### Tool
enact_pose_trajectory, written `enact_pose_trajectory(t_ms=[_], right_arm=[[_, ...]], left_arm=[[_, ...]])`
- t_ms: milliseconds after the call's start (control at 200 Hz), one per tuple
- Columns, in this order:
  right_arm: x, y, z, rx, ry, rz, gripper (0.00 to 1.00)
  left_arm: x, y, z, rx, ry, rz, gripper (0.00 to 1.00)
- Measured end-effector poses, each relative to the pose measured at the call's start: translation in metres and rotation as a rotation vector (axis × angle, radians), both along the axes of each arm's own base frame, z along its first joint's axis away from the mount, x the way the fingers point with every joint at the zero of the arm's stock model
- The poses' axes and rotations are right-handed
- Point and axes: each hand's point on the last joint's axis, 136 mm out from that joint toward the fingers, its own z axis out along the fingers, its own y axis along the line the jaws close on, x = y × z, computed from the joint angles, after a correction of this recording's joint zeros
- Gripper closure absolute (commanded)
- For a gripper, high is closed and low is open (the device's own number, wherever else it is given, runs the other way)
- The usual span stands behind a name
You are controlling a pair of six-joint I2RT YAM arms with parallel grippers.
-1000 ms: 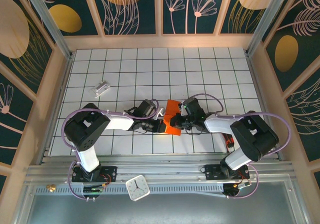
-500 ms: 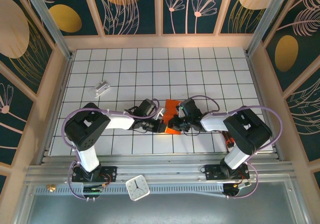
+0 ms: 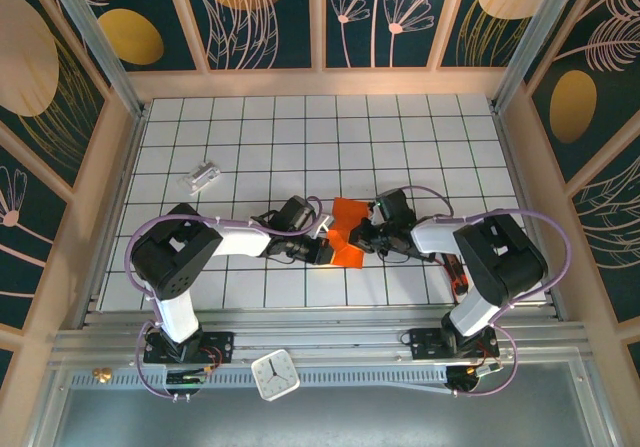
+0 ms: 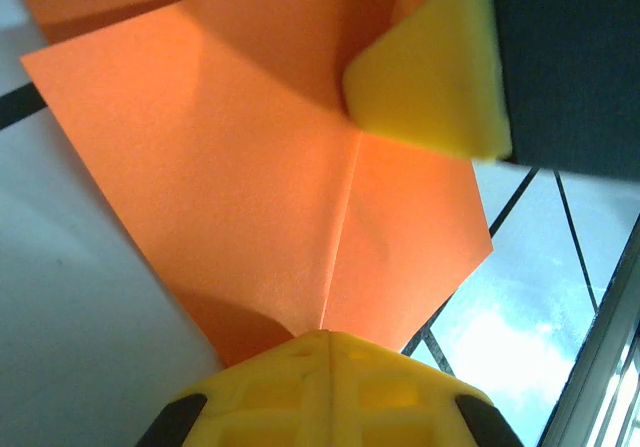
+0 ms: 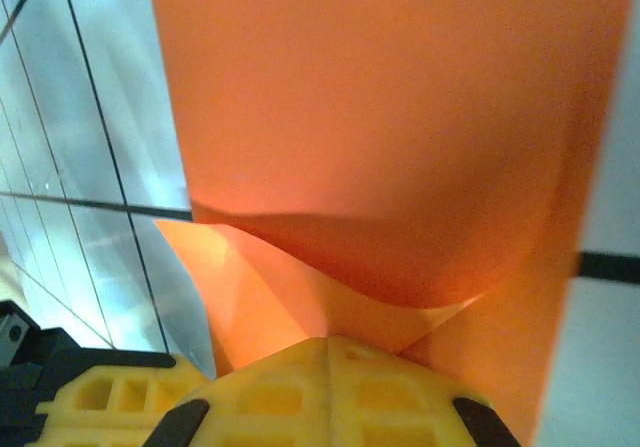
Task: Fold a paper plane with a square sheet of paper (pick it up from the middle)
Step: Fold the triangle a second time at the center of the table, then rotate the paper at the center of the table.
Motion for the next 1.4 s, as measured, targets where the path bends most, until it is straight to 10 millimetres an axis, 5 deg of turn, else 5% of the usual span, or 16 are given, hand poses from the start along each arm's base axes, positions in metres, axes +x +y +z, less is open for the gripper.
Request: enact_pose_trajectory(t_ms=[671,846,986,1076,1221,1401], right_arm=[[0.054,-0.061,0.003,-0.047,-0.035,-0.174,1.0],[0.058,-0.062,0.031,-0.05,-0.133,-0.156,1.0],[0.044,-0.043,0.068,-0.047,-0.243,-0.088,0.98],[0.026,-0.033,0.076,-0.055,-0.275,-0.048,0.93],[-0.001,-0.036,0.061,-0.097,-0.24,-0.048,0.86],[-0.021,-0.036,0.04,-0.138,-0.178,-0.054,0.83]], left_arm=[[0.0,0.0,0.002,-0.015,-0.013,0.007,1.0],[0.003,0.001,0.005,-0.01,0.013,0.061,0.88],[0.01,0.002,0.016,-0.016,0.033,0.148,0.71],[0.02,-0.002,0.043,-0.082,0.012,0.207,0.67],[0.044,-0.007,0.079,-0.186,-0.027,0.293,0.91],[0.077,-0.019,0.06,-0.139,-0.014,0.327,1.0]])
